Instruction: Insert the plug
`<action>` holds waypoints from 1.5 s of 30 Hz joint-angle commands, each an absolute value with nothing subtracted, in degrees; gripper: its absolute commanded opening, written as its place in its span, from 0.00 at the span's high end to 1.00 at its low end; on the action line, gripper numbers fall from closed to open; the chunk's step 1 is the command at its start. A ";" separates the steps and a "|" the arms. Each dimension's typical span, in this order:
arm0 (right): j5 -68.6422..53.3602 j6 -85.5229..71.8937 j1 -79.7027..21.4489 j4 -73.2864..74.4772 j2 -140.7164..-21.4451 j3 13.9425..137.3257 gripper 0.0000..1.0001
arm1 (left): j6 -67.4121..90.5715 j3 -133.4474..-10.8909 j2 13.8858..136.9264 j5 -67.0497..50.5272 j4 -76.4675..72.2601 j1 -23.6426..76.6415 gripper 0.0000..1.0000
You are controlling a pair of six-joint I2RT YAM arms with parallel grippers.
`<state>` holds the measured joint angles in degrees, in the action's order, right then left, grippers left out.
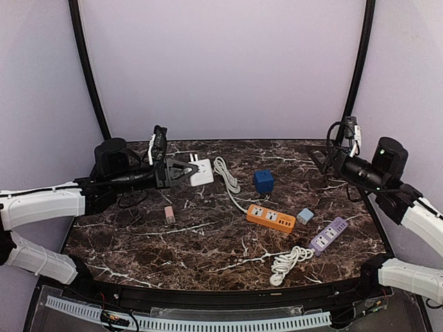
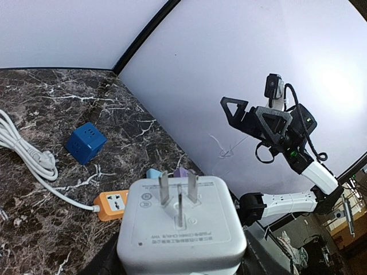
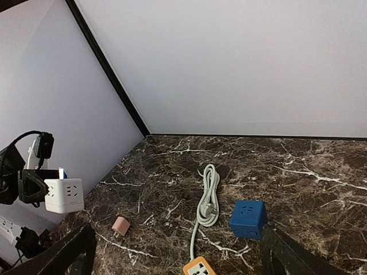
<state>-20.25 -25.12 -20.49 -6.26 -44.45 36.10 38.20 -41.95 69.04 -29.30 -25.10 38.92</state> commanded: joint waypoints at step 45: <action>3.60 -7.89 -53.23 -28.78 -75.46 59.61 0.01 | 88.16 -57.72 79.67 -8.63 -41.27 38.06 0.99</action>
<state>4.69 -12.56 -51.94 -26.79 -73.38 55.66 82.21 -59.29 83.11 -11.66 -33.10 38.39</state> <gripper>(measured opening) 0.986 0.570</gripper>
